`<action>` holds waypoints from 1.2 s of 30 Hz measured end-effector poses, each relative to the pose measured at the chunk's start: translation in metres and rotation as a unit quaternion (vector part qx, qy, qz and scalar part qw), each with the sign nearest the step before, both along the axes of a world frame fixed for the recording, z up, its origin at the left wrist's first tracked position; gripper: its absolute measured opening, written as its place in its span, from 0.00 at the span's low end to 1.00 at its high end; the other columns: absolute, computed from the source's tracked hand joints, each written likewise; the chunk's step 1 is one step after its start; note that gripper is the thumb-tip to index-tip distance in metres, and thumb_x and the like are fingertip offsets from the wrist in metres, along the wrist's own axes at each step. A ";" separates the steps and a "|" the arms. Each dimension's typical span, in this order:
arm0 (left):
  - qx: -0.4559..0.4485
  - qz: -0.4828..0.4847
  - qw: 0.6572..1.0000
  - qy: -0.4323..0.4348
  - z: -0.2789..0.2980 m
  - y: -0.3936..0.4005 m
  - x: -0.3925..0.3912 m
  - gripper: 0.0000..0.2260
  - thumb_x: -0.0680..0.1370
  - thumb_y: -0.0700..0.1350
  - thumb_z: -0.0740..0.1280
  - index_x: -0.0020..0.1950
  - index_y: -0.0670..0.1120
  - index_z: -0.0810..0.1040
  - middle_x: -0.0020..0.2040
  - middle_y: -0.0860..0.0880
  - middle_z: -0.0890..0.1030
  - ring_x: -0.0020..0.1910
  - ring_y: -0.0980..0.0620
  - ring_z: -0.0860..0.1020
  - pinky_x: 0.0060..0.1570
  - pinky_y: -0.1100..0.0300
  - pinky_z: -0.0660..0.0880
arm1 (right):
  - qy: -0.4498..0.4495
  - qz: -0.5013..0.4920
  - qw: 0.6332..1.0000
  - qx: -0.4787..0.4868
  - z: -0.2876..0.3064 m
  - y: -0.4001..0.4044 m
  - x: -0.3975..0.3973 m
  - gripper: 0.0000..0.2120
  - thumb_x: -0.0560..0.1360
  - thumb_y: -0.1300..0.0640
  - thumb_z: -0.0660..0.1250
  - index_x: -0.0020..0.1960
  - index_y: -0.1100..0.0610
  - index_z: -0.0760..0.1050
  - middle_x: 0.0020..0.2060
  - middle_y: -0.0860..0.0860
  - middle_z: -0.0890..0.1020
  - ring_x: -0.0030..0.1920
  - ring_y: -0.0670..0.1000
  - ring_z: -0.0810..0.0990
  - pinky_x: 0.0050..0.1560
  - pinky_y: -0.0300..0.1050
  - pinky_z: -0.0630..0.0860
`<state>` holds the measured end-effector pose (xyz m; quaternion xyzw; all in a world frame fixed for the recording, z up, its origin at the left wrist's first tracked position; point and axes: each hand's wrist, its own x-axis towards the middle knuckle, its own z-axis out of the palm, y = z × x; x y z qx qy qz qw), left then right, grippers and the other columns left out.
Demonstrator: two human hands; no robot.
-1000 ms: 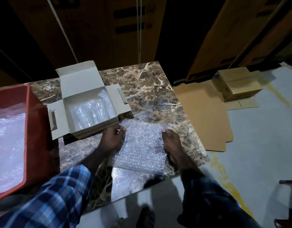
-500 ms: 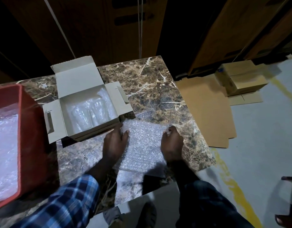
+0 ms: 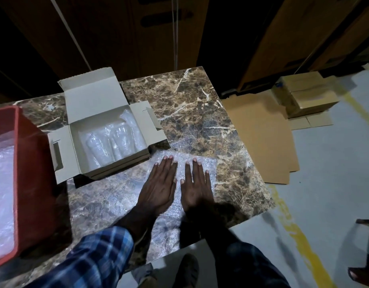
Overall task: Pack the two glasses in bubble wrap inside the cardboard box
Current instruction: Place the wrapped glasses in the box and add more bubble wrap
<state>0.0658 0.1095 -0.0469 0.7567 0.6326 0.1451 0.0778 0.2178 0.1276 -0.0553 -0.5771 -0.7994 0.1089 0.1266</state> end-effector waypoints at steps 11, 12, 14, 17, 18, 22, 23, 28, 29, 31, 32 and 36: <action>-0.063 0.071 0.995 -0.008 0.006 -0.021 -0.014 0.27 0.85 0.52 0.50 0.82 0.43 0.54 0.82 0.45 0.53 0.81 0.50 0.48 0.79 0.51 0.42 | -0.034 -0.085 0.995 0.034 0.005 -0.009 0.026 0.33 0.83 0.42 0.54 0.77 0.66 0.61 0.78 0.62 0.60 0.78 0.60 0.59 0.76 0.59 0.61; -0.053 0.051 0.997 -0.002 0.008 -0.027 -0.016 0.27 0.85 0.52 0.51 0.81 0.42 0.55 0.82 0.45 0.54 0.81 0.50 0.48 0.79 0.50 0.44 | -0.035 -0.060 0.997 0.036 0.007 -0.014 0.024 0.33 0.82 0.43 0.53 0.78 0.65 0.61 0.78 0.61 0.60 0.78 0.60 0.59 0.76 0.58 0.60; -0.038 -0.004 0.999 0.015 0.011 -0.042 -0.017 0.26 0.85 0.52 0.53 0.81 0.41 0.58 0.81 0.45 0.57 0.81 0.49 0.50 0.79 0.48 0.47 | -0.041 0.008 0.998 0.039 0.010 -0.028 0.018 0.33 0.81 0.45 0.54 0.78 0.65 0.61 0.78 0.62 0.60 0.78 0.60 0.60 0.76 0.59 0.60; -0.052 -0.060 0.996 0.033 0.009 -0.064 -0.014 0.26 0.85 0.54 0.52 0.80 0.42 0.59 0.81 0.45 0.57 0.81 0.49 0.51 0.79 0.47 0.50 | -0.064 0.064 0.995 0.044 0.007 -0.049 0.012 0.31 0.81 0.47 0.55 0.77 0.66 0.61 0.78 0.62 0.59 0.79 0.59 0.58 0.76 0.59 0.59; -0.066 -0.065 0.995 0.044 0.007 -0.070 -0.014 0.27 0.85 0.55 0.50 0.81 0.42 0.58 0.82 0.45 0.56 0.81 0.49 0.50 0.78 0.46 0.50 | -0.064 0.060 0.995 0.038 0.006 -0.051 0.013 0.31 0.82 0.47 0.55 0.77 0.65 0.61 0.78 0.62 0.59 0.79 0.59 0.58 0.77 0.58 0.58; -0.096 -0.061 0.991 0.073 0.007 -0.076 -0.017 0.29 0.85 0.58 0.50 0.82 0.44 0.53 0.82 0.47 0.51 0.81 0.51 0.47 0.77 0.45 0.52 | -0.060 0.022 0.998 -0.002 0.002 -0.051 0.026 0.33 0.81 0.41 0.55 0.78 0.62 0.63 0.79 0.58 0.60 0.78 0.56 0.61 0.76 0.57 0.56; -0.098 -0.063 0.991 0.068 0.009 -0.076 -0.018 0.30 0.85 0.59 0.50 0.82 0.44 0.52 0.83 0.47 0.50 0.81 0.51 0.47 0.77 0.46 0.51 | -0.054 0.006 0.998 -0.012 0.003 -0.049 0.031 0.35 0.80 0.40 0.55 0.78 0.62 0.63 0.78 0.58 0.61 0.78 0.57 0.62 0.76 0.57 0.55; -0.066 -0.112 0.991 0.023 0.010 -0.084 -0.029 0.36 0.81 0.65 0.58 0.81 0.45 0.56 0.82 0.46 0.54 0.81 0.48 0.51 0.78 0.45 0.49 | -0.008 0.092 0.995 0.039 0.011 -0.062 0.051 0.34 0.80 0.38 0.55 0.75 0.62 0.68 0.76 0.61 0.65 0.76 0.58 0.63 0.76 0.54 0.54; -0.052 -0.125 0.991 0.023 0.010 -0.087 -0.030 0.35 0.81 0.64 0.60 0.81 0.44 0.59 0.82 0.46 0.56 0.81 0.47 0.53 0.78 0.44 0.50 | 0.005 0.138 0.989 0.046 0.012 -0.068 0.052 0.32 0.81 0.38 0.55 0.73 0.61 0.70 0.75 0.60 0.67 0.75 0.58 0.64 0.76 0.53 0.56; -0.020 -0.136 0.990 0.016 0.008 -0.090 -0.030 0.32 0.80 0.61 0.62 0.78 0.43 0.65 0.80 0.45 0.61 0.80 0.47 0.58 0.77 0.44 0.54 | 0.002 0.205 0.977 0.057 0.010 -0.075 0.051 0.25 0.80 0.43 0.60 0.68 0.60 0.74 0.72 0.59 0.72 0.72 0.58 0.71 0.75 0.53 0.61; -0.002 -0.136 0.991 0.012 0.007 -0.090 -0.029 0.30 0.80 0.59 0.63 0.76 0.43 0.69 0.79 0.44 0.64 0.79 0.47 0.60 0.76 0.44 0.56 | -0.007 0.218 0.973 0.070 0.008 -0.076 0.050 0.21 0.78 0.46 0.62 0.64 0.59 0.76 0.69 0.58 0.75 0.69 0.58 0.74 0.74 0.53 0.63; 0.055 -0.137 0.989 0.003 0.003 -0.087 -0.029 0.18 0.79 0.49 0.63 0.67 0.43 0.79 0.71 0.43 0.75 0.74 0.45 0.70 0.73 0.43 0.65 | 0.009 0.217 0.967 0.137 0.004 -0.071 0.047 0.13 0.76 0.61 0.60 0.53 0.61 0.82 0.58 0.59 0.83 0.60 0.59 0.81 0.69 0.55 0.72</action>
